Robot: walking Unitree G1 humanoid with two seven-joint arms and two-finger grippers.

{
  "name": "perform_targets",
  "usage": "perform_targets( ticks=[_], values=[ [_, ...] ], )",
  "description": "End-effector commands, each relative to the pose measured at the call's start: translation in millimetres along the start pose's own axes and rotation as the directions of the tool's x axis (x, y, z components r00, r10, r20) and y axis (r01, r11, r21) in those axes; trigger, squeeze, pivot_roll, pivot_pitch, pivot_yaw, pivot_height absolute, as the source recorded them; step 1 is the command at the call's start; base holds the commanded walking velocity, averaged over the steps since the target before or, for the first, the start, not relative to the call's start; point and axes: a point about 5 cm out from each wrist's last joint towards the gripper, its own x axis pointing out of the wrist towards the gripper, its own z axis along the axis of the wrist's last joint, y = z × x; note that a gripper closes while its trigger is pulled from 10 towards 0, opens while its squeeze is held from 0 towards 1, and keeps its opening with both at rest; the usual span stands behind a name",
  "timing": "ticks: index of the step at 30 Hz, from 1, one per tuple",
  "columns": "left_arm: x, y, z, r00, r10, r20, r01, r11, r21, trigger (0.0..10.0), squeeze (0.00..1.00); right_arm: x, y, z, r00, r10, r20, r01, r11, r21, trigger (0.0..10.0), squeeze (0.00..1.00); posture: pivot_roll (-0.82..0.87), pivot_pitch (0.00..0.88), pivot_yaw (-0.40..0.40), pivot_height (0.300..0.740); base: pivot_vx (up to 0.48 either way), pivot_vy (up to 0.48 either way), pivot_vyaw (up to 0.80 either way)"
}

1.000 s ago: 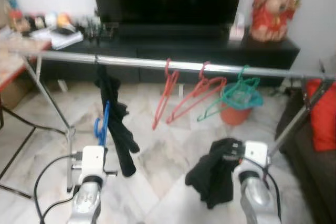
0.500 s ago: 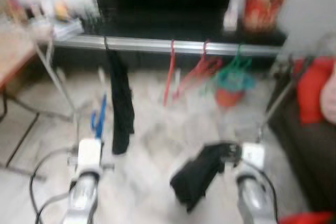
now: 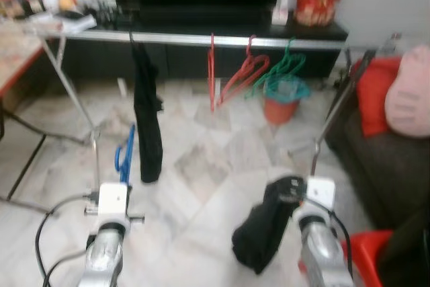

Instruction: Hang hanger

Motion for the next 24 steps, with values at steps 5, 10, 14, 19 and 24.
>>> perform_targets(
  ticks=[5,10,14,19,24],
  values=[
    [0.7,-7.8,1,0.997,-0.071,-0.019,0.071,0.998,-0.002,10.0,0.0,4.8,-4.1,9,1.0,-0.004,0.028,0.004,1.0,-0.001,10.0,0.0,-0.03,0.0,-0.005,0.74,-0.053,0.0,0.0],
    [-1.0,-23.3,4,0.945,-0.321,-0.058,0.323,0.946,0.023,10.0,0.0,15.2,1.4,19,0.999,0.028,0.034,-0.027,0.999,-0.019,10.0,0.0,-0.03,0.0,-0.006,0.74,0.0,0.0,0.0],
    [-0.6,-21.0,11,0.906,-0.416,-0.08,0.421,0.906,0.05,10.0,0.0,23.5,4.8,31,0.997,0.053,0.056,-0.052,0.998,-0.029,10.0,0.0,-0.02,0.0,-0.007,0.74,0.0,0.0,0.0],
    [0.2,-20.4,11,0.894,-0.436,-0.098,0.443,0.894,0.067,10.0,0.0,28.2,6.7,39,0.996,0.06,0.073,-0.059,0.998,-0.02,10.0,0.0,-0.01,0.0,-0.008,0.74,0.0,0.0,0.0],
    [-2.7,-23.7,12,0.889,-0.449,-0.092,0.453,0.891,0.029,10.0,0.0,28.4,6.0,38,0.996,0.057,0.073,-0.055,0.998,-0.018,10.0,0.0,-0.01,0.0,-0.007,0.74,0.0,0.0,0.0]
  ],
)
